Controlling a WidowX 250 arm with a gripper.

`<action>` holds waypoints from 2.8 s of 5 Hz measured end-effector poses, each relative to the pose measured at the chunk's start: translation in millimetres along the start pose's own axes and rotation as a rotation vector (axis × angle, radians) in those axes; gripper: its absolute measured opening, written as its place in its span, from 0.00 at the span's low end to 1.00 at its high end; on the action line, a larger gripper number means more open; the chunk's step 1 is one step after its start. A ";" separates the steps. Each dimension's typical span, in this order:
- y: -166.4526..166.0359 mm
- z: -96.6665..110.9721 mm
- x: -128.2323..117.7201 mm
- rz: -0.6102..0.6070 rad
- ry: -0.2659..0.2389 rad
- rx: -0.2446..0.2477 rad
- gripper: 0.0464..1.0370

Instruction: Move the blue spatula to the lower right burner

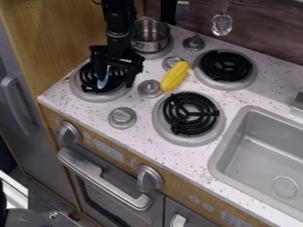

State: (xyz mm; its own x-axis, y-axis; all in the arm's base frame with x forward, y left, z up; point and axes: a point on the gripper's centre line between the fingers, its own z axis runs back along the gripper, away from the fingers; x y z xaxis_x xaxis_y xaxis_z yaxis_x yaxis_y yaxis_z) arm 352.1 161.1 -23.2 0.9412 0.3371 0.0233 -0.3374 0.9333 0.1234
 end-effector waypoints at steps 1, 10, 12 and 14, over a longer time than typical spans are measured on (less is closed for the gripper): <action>15.5 -13.4 0.2 0.072 0.023 -0.028 0.96; -52.6 35.7 -38.5 -0.126 -0.094 -0.039 0.24; -106.5 22.5 -84.9 -0.299 -0.052 -0.062 0.24; -144.5 -2.2 -103.0 -0.426 -0.001 -0.043 0.24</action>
State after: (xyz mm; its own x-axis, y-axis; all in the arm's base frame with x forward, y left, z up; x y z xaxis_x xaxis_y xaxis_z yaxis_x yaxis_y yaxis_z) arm 303.9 -8.2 -45.6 0.9966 -0.0794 -0.0197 0.0807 0.9935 0.0804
